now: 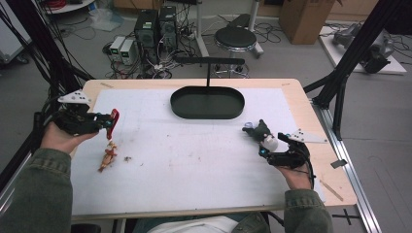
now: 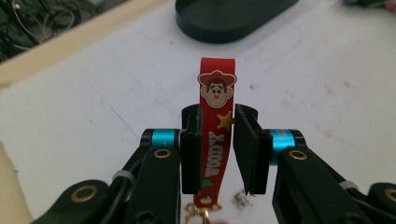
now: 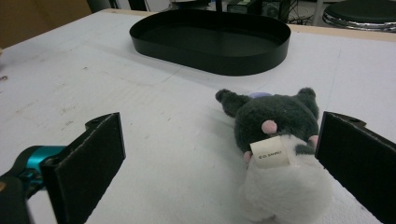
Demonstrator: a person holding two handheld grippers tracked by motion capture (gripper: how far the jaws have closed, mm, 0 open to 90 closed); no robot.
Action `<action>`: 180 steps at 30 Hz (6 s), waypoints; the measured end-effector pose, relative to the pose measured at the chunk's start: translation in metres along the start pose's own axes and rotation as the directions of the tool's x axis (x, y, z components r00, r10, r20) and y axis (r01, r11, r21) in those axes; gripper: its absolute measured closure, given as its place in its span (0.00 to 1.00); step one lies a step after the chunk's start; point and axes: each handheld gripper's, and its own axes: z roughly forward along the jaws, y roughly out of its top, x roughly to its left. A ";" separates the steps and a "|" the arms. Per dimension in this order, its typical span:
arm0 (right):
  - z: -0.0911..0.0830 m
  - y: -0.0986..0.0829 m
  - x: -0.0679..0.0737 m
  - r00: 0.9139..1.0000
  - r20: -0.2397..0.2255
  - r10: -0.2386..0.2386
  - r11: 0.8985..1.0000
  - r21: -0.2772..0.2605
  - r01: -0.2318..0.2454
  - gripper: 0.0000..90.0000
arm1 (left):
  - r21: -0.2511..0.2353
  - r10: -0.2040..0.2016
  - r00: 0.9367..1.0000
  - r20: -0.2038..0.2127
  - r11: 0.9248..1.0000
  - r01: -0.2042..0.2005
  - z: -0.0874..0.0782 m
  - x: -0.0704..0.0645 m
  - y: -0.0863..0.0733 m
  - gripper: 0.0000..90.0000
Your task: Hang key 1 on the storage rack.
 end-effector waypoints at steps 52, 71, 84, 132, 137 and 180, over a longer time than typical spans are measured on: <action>-0.006 -0.004 -0.002 0.999 -0.038 0.013 1.000 -0.002 -0.013 0.01 | -0.019 0.079 0.997 0.015 0.997 -0.079 0.028 0.003 0.172 0.81; -0.032 -0.018 -0.004 0.999 0.003 0.047 0.999 -0.002 -0.047 0.01 | -0.034 0.124 0.992 0.030 0.992 -0.123 0.088 -0.011 0.215 0.81; -0.036 -0.023 -0.002 0.999 0.008 0.046 0.999 0.014 -0.046 0.01 | -0.134 0.069 0.997 0.019 0.989 -0.066 0.118 -0.003 0.223 0.81; -0.029 -0.022 -0.010 0.998 0.012 0.055 0.998 0.020 -0.055 0.01 | -0.057 0.085 0.996 0.035 0.995 -0.083 0.184 0.002 0.258 0.43; -0.027 -0.022 -0.010 0.999 0.012 0.052 0.998 0.022 -0.052 0.01 | -0.093 0.072 0.987 0.145 0.994 -0.059 0.180 0.001 0.249 0.13; -0.016 -0.019 -0.008 1.000 -0.006 0.029 0.998 0.050 -0.028 0.01 | -0.104 0.107 0.985 0.138 0.990 -0.093 0.135 -0.018 0.176 0.02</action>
